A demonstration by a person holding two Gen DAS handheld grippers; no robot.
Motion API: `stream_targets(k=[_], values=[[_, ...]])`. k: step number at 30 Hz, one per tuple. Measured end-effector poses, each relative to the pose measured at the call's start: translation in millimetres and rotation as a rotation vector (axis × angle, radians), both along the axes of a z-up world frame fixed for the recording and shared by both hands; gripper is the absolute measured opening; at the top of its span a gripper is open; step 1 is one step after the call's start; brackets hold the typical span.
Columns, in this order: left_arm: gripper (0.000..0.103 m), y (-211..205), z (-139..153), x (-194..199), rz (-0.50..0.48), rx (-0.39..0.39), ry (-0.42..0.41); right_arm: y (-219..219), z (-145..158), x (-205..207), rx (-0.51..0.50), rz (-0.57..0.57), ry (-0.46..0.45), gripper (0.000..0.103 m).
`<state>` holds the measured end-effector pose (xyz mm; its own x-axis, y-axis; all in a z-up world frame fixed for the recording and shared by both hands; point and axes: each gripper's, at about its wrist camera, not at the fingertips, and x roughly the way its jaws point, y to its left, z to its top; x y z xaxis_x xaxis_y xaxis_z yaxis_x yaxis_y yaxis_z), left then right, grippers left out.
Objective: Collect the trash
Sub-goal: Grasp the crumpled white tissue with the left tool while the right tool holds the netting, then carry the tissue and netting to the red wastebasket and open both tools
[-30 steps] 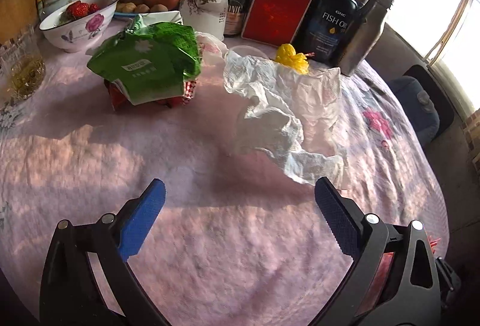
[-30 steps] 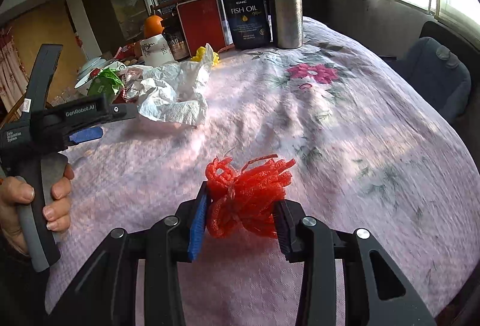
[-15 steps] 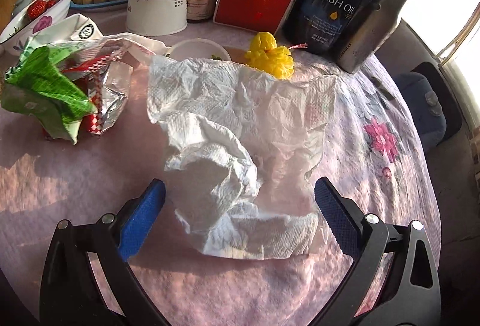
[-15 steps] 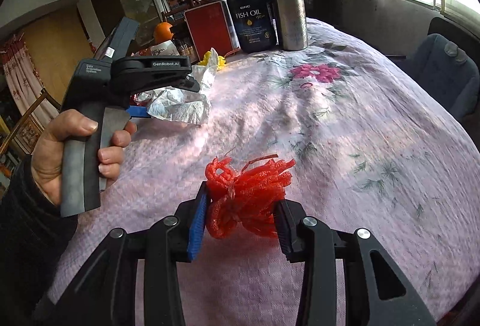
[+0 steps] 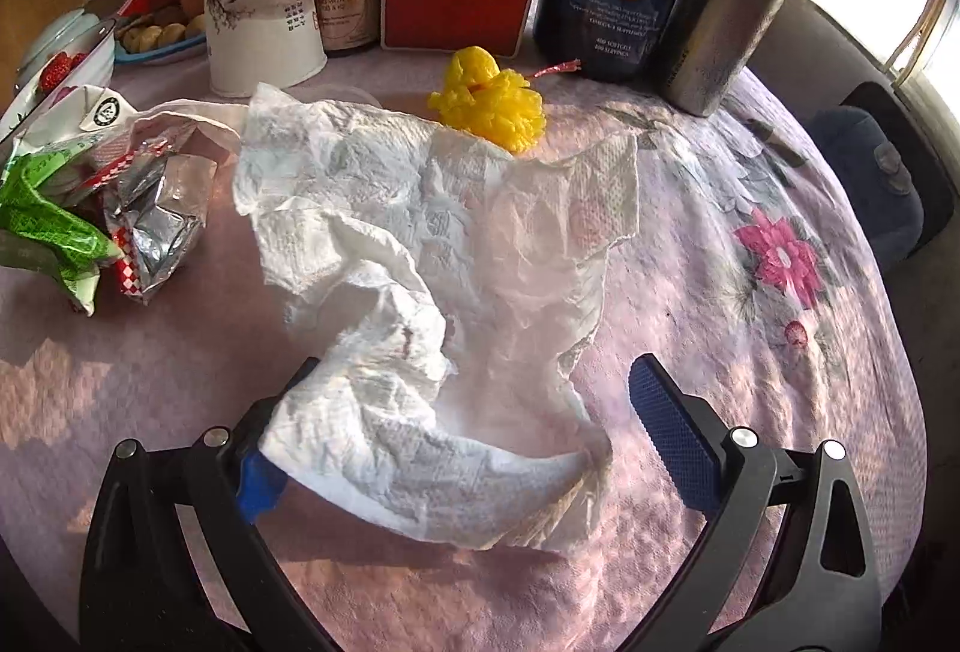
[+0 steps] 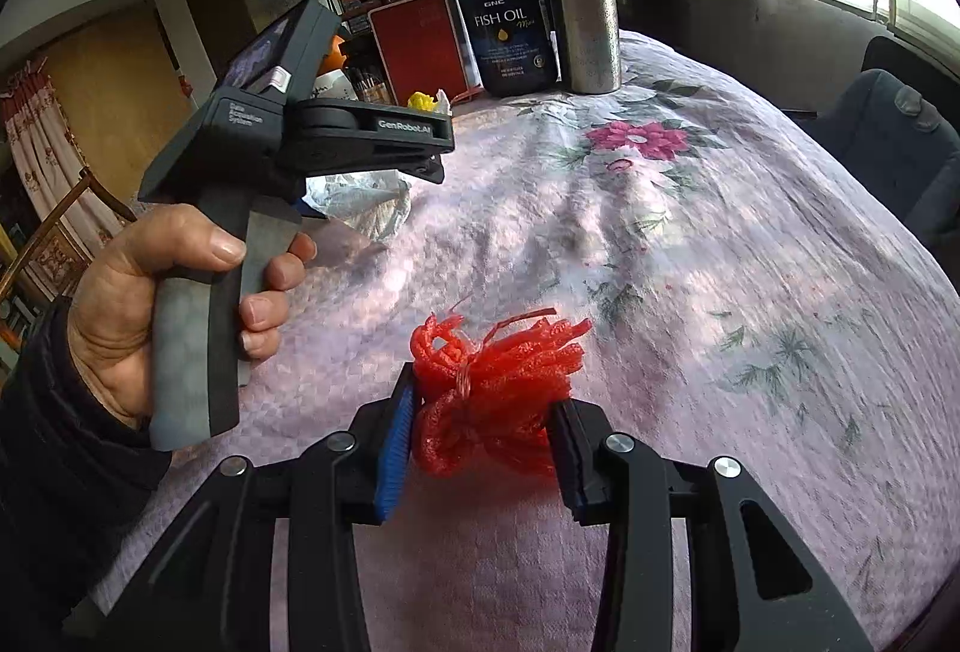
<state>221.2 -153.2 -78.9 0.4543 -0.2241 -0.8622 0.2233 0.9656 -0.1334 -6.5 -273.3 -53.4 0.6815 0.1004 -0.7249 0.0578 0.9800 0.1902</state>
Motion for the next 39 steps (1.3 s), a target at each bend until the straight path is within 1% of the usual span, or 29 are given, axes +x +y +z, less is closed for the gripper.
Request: stream_targets(k=[2,3,4,5,7,9,14,18,21,24,26,29,35,39], values=[[0.087,-5.3,-1.8,0.1,-0.004,0.034,-0.018,-1.3,0.6,1.0,-0.004,-0.003,0.005,0.040],[0.076,-9.4,-1.9,0.1,-0.012,0.063,-0.030,-2.1,1.1,0.8,-0.006,-0.007,0.006,0.040],[0.060,-12.4,-2.1,-0.5,-0.022,0.083,-0.038,-3.4,1.6,1.0,-0.008,-0.013,0.006,0.040],[0.053,-12.1,-0.8,-1.4,-0.032,0.092,-0.043,-4.8,2.0,1.1,-0.008,-0.020,0.007,0.040],[0.023,-9.4,2.5,-3.2,-0.045,0.081,-0.040,-7.6,2.0,1.2,-0.001,-0.029,0.009,0.040],[0.015,-2.8,7.6,-8.2,-0.053,0.066,-0.043,-7.8,2.5,0.2,0.002,-0.035,0.008,0.040],[0.015,13.8,22.1,-34.3,-0.077,0.057,-0.079,-2.1,7.8,-4.8,-0.003,-0.038,-0.003,0.040],[0.015,28.1,31.1,-64.9,-0.097,0.065,-0.103,5.0,14.0,-10.6,-0.015,-0.036,-0.014,0.040],[0.015,39.4,38.1,-90.5,-0.116,0.054,-0.117,10.2,18.9,-16.8,-0.030,-0.038,-0.024,0.040],[0.015,44.8,41.2,-113.7,-0.142,0.032,-0.117,13.2,17.1,-21.9,-0.039,-0.042,-0.005,0.040],[0.015,47.5,43.7,-128.5,-0.153,0.033,-0.125,14.5,15.0,-26.4,-0.036,-0.046,0.008,0.040],[0.015,50.3,48.0,-150.5,-0.169,0.028,-0.139,14.2,18.2,-40.1,-0.031,-0.057,0.000,0.040],[0.015,51.2,54.9,-186.5,-0.210,0.033,-0.164,5.3,26.3,-75.1,-0.064,-0.111,-0.026,0.040],[0.014,40.8,59.9,-210.0,-0.267,0.037,-0.179,-10.1,27.9,-100.9,-0.076,-0.158,-0.035,0.040]])
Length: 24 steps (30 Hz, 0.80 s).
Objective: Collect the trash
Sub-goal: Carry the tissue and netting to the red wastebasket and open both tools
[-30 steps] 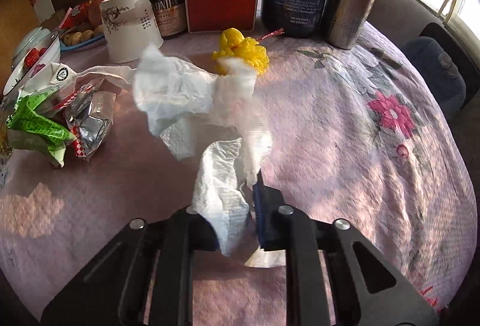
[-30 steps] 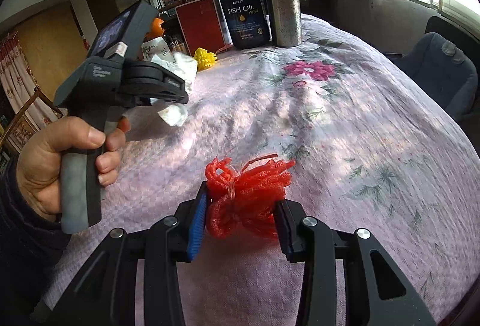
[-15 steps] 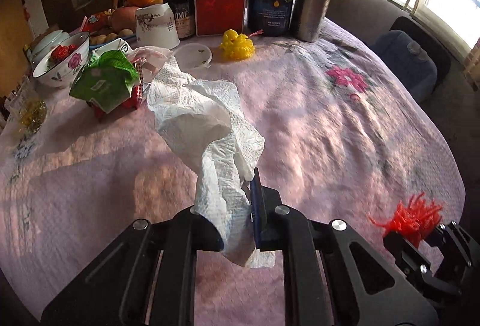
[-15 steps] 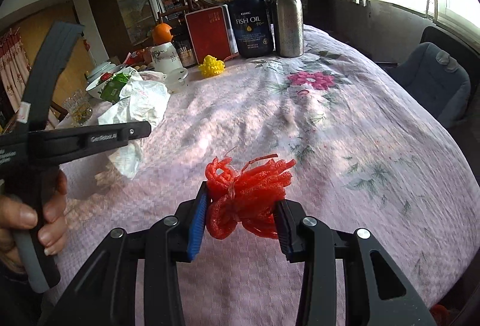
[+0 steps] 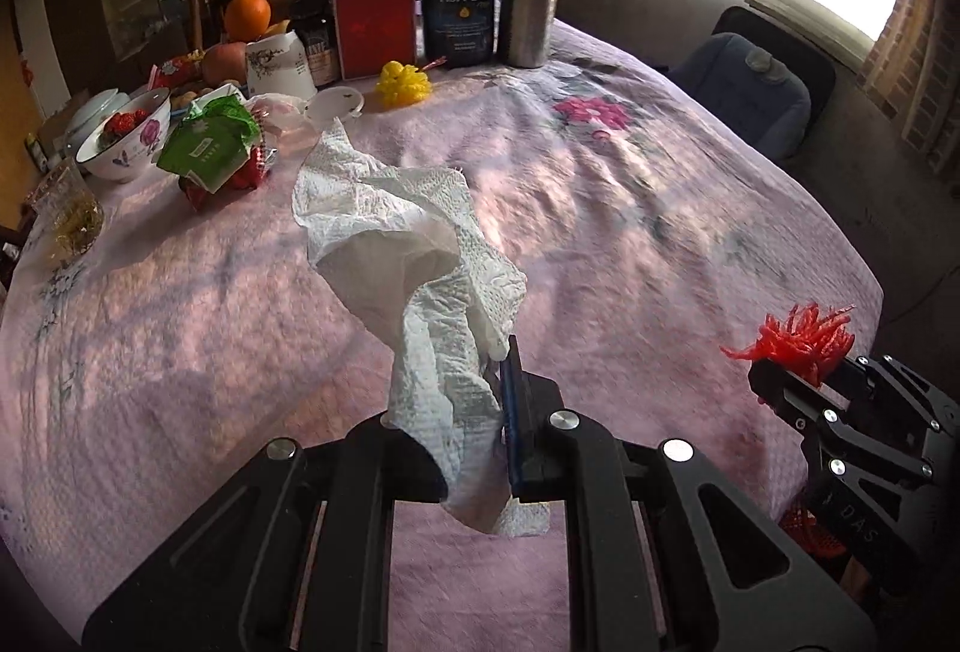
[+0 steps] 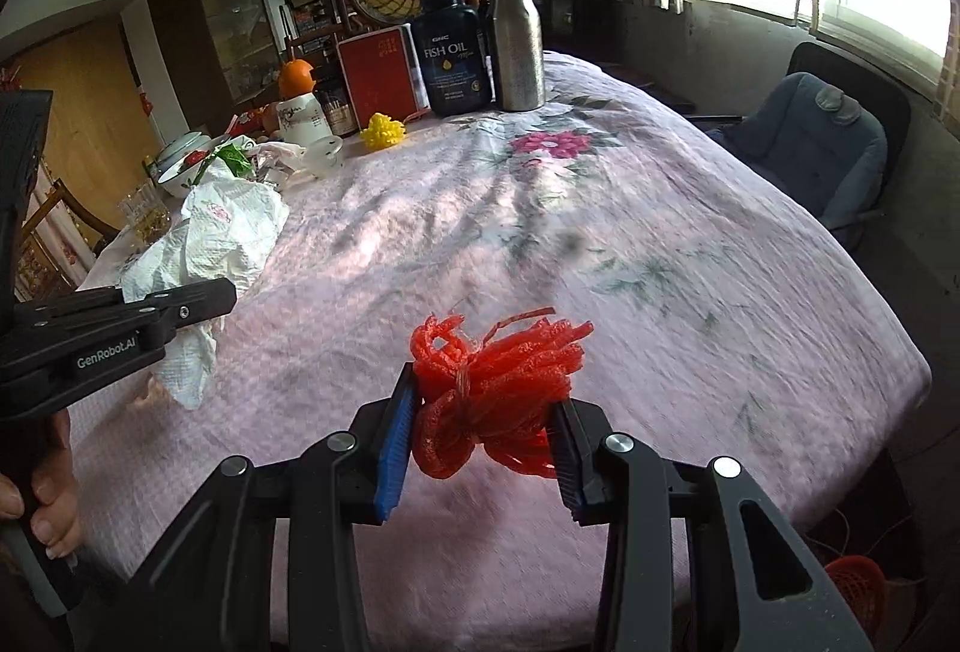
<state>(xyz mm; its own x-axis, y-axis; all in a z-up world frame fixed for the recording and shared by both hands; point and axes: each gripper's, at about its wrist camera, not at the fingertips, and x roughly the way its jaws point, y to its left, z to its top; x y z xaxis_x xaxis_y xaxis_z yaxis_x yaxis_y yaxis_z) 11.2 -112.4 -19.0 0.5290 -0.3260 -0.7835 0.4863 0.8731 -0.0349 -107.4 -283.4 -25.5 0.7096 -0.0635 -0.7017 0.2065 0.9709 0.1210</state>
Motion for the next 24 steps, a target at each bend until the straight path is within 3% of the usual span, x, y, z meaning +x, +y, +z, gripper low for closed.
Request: stream_targets(k=[7,13,20,24], values=[[0.014,-41.1,10.4,-39.3,-0.151,0.008,-0.014,-48.7,6.7,-59.6,0.003,-0.124,-0.042,0.040],[0.014,-97.2,17.8,-82.6,-0.331,0.012,-0.009,-86.6,3.6,-120.7,-0.044,-0.220,-0.017,0.040],[0.015,-187.3,4.3,-149.1,-0.571,0.053,0.025,-155.0,-37.9,-195.8,-0.014,-0.436,0.100,0.040],[0.015,-237.4,-10.3,-196.8,-0.762,0.049,0.065,-187.8,-64.8,-236.9,0.023,-0.534,0.175,0.040]])
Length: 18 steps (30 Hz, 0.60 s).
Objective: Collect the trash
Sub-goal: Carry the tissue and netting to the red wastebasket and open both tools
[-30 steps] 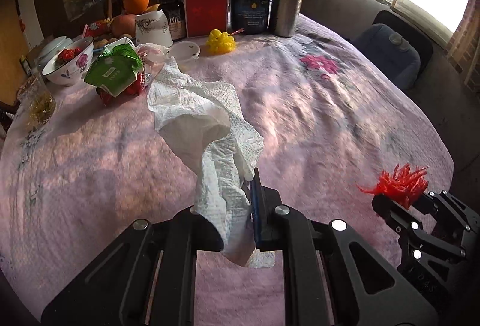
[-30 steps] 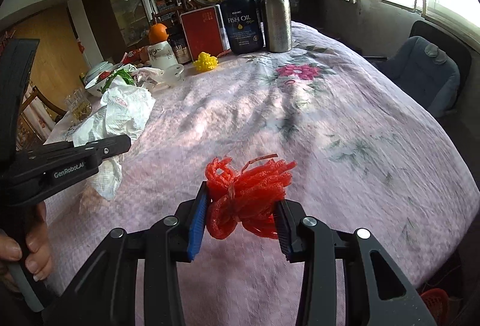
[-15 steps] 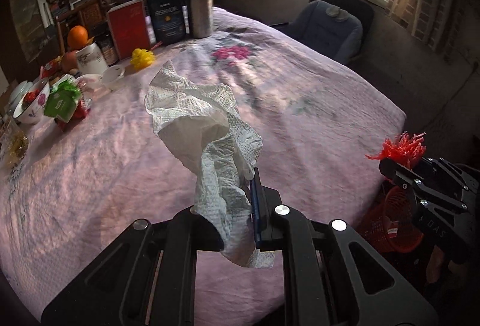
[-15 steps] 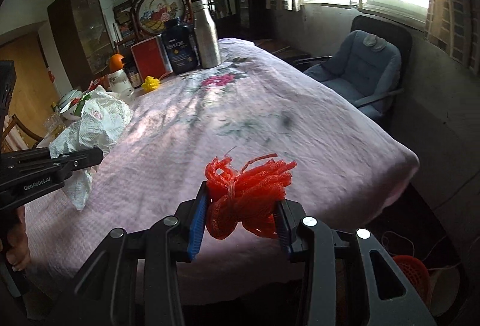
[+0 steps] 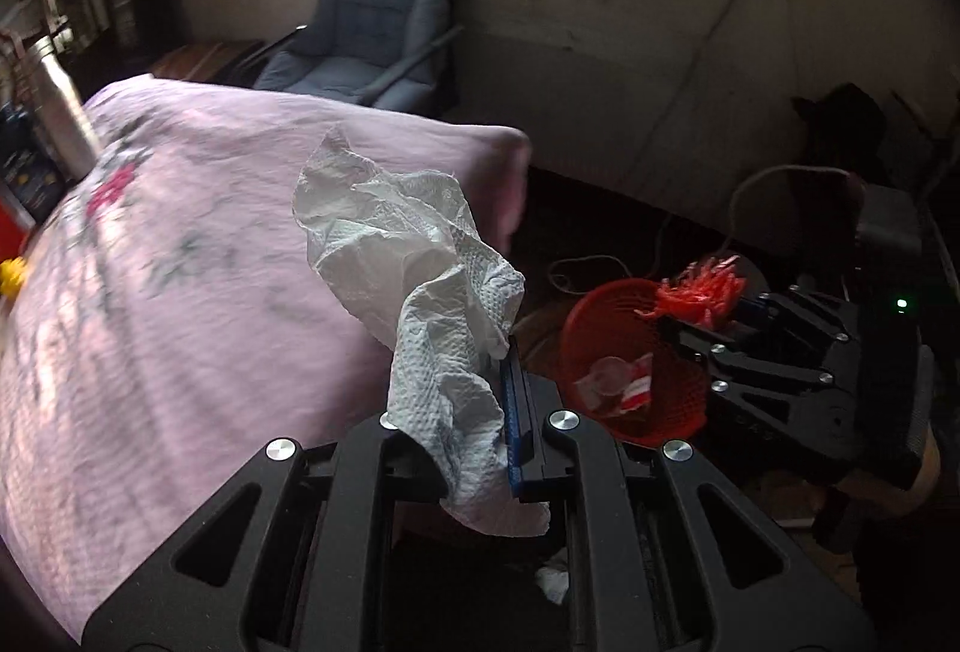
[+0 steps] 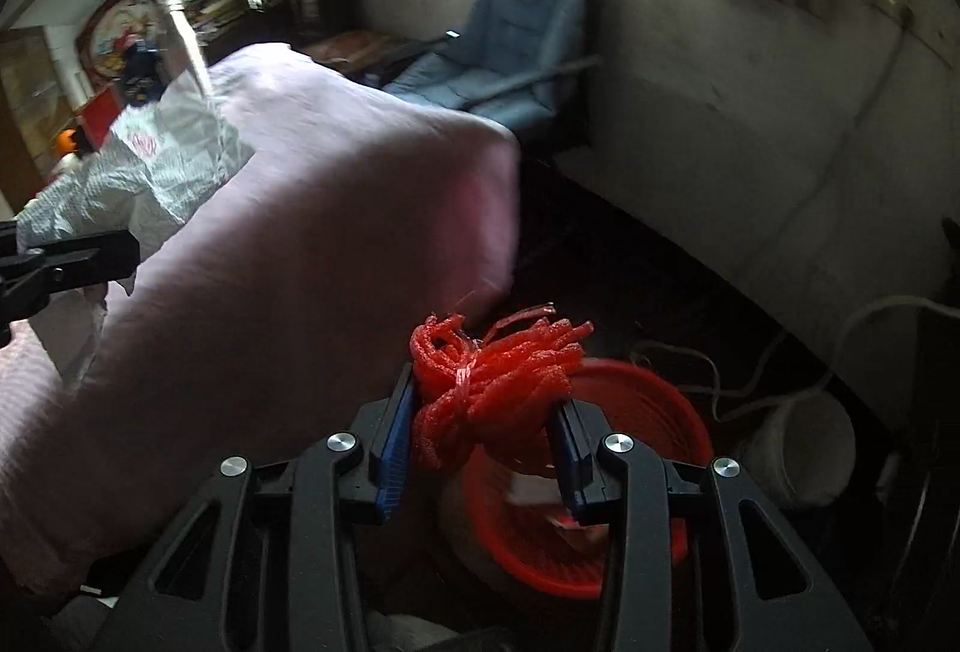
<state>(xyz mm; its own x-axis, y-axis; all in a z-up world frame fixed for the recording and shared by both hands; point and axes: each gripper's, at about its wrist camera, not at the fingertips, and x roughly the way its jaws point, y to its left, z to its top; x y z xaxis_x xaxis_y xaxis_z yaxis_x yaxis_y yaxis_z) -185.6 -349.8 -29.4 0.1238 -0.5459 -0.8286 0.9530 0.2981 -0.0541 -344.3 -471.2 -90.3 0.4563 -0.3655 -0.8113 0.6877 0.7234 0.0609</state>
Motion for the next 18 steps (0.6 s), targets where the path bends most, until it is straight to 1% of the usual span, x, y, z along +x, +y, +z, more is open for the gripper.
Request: stream_targets(k=[3,5,7,10,12,18], values=[[0.015,-33.1,-16.6,-28.7,-0.113,0.024,0.036,-23.0,-22.8,-26.0,0.059,-0.076,0.035,0.040],[0.015,-52.8,-32.1,-45.5,-0.171,0.053,0.046,-34.4,-37.8,-39.3,0.085,-0.119,0.053,0.040],[0.015,-71.6,-53.3,-58.7,-0.220,0.093,0.074,-42.6,-51.8,-46.4,0.117,-0.151,0.059,0.040],[0.015,-94.2,-89.3,-69.9,-0.263,0.159,0.116,-53.0,-71.9,-51.2,0.154,-0.175,0.074,0.040],[0.015,-108.2,-110.2,-72.7,-0.276,0.191,0.125,-59.1,-83.8,-51.1,0.183,-0.183,0.081,0.040],[0.015,-133.1,-165.7,-87.9,-0.329,0.296,0.177,-81.2,-113.4,-54.7,0.248,-0.222,0.106,0.040]])
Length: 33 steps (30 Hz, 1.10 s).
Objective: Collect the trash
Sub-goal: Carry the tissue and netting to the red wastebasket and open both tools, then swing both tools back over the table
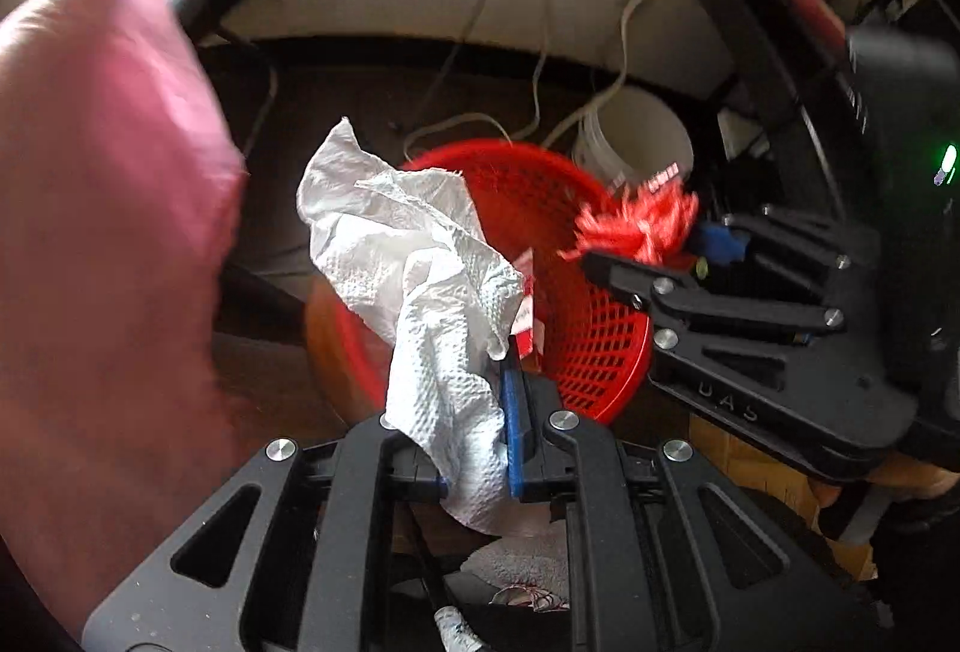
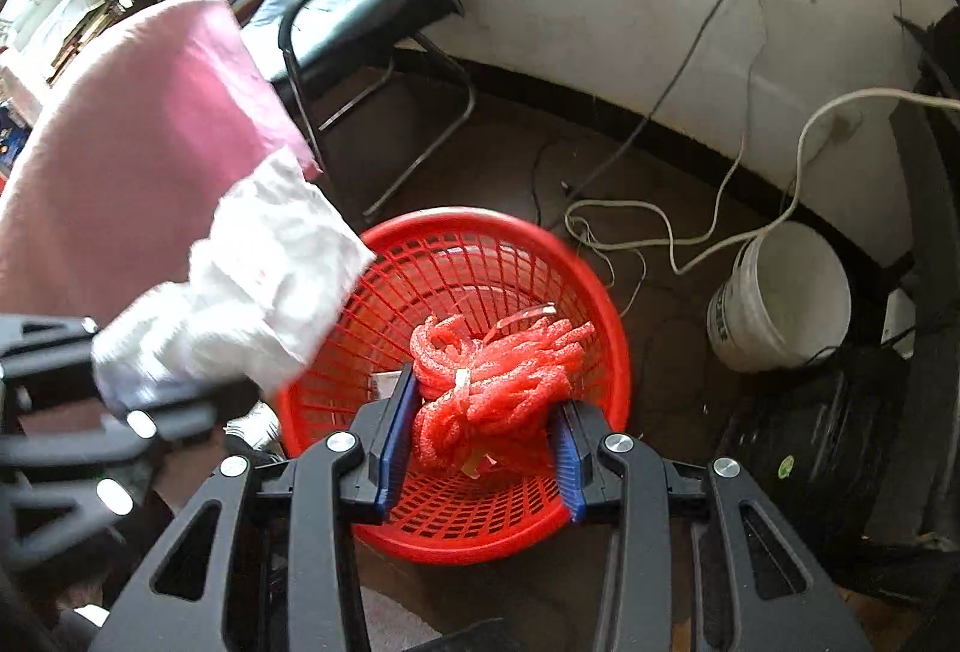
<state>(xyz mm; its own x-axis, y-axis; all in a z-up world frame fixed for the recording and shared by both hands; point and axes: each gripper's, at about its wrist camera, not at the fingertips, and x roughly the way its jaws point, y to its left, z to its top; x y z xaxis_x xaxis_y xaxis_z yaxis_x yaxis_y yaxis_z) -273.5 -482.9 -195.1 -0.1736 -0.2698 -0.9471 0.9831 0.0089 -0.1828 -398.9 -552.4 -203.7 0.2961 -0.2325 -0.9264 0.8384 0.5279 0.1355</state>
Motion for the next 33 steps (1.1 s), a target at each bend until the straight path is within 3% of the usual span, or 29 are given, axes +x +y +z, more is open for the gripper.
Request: stream_targets(k=[8,15,17,19,20,24,33], values=[[0.014,-13.7,-44.8,-4.6,0.004,0.131,0.087,-17.1,-25.1,-8.2,0.092,-0.071,-0.013,0.040],[0.018,-21.5,-59.0,-16.4,0.014,0.136,0.055,-24.0,-37.9,-12.3,0.134,-0.118,-0.023,0.048],[0.035,-26.0,-59.5,-14.5,0.041,0.141,0.055,-26.2,-37.9,-13.8,0.151,-0.134,-0.044,0.054],[0.075,-26.2,-55.1,-13.1,0.074,0.118,0.038,-27.2,-36.1,-17.1,0.141,-0.154,-0.062,0.061],[0.079,-23.9,-50.1,-10.8,0.086,0.092,0.033,-27.4,-34.3,-18.9,0.137,-0.163,-0.076,0.066],[0.088,-15.3,-35.6,-2.6,0.144,0.064,0.052,-25.2,-31.4,-22.2,0.142,-0.193,-0.090,0.069],[0.089,-6.8,-5.7,5.6,0.180,-0.001,0.091,-11.9,4.9,-26.8,0.069,-0.193,-0.131,0.077]])
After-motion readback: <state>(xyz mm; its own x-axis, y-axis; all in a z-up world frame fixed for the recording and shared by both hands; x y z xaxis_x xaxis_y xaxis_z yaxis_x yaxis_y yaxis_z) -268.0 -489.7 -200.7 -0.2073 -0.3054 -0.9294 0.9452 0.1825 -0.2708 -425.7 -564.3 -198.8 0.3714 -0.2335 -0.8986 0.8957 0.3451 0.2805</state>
